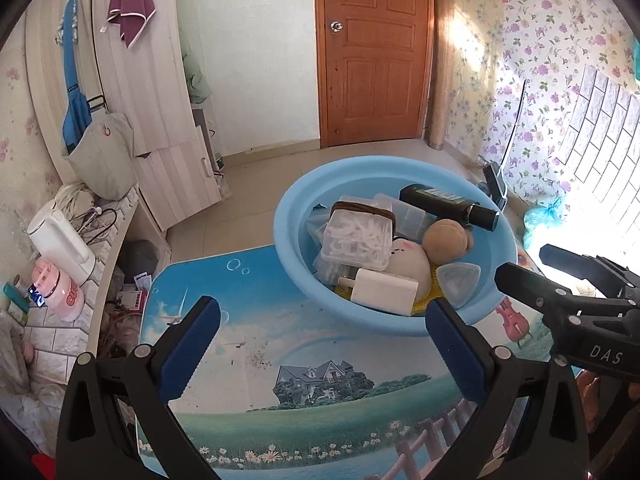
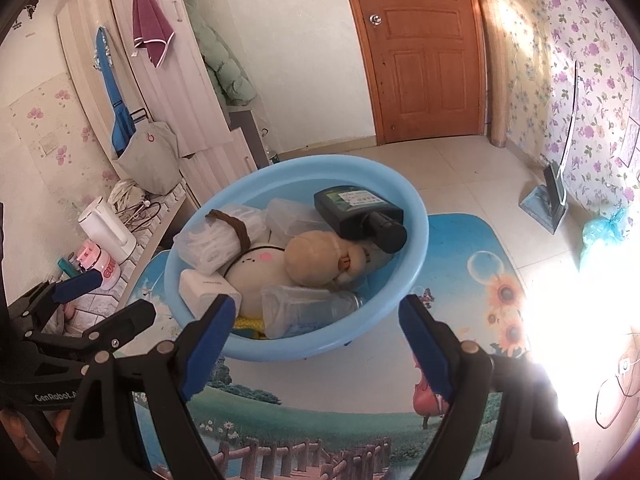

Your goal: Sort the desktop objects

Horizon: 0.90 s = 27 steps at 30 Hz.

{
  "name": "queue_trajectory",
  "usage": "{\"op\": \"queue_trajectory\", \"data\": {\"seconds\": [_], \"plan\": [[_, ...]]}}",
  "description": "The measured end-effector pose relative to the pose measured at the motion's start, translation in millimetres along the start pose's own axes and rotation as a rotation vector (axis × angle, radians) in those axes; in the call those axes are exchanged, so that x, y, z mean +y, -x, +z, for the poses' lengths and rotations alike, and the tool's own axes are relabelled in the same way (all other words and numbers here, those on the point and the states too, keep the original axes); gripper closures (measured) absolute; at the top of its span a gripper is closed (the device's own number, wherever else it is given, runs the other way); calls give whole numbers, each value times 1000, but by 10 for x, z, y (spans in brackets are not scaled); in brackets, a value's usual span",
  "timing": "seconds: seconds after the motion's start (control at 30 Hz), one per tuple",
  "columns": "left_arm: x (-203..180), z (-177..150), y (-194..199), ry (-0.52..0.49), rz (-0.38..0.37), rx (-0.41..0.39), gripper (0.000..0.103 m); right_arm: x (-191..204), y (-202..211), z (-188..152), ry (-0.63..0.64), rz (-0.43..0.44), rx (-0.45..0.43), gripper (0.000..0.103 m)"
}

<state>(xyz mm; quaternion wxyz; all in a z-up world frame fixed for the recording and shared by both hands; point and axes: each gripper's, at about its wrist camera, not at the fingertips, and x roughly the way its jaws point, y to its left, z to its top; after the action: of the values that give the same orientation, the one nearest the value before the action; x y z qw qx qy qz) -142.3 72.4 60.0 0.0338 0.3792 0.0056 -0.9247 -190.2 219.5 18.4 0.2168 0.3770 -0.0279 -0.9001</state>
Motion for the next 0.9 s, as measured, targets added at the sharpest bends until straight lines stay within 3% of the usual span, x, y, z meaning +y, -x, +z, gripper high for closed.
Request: {"op": "queue_trajectory", "data": {"seconds": [0.1,0.23,0.37,0.63,0.73,0.9], "plan": [[41,34,118,24,-41,-27,0,110,106,-4,40,1,-34,18],[23,28,336,3,3,-127,0,261,257,-10,104,-8,-88,17],[55,9,553,6,12,-207,0,311,368,7,108,-7,-136,6],[173,21,664,69,-33,-231,0,323,505,32,92,8,-186,0],[112,11,638,22,-16,-223,0,304,517,28,75,17,-217,0],[-3,-41,546,-28,-54,-192,0,314,483,13,100,-33,-218,0]]}}
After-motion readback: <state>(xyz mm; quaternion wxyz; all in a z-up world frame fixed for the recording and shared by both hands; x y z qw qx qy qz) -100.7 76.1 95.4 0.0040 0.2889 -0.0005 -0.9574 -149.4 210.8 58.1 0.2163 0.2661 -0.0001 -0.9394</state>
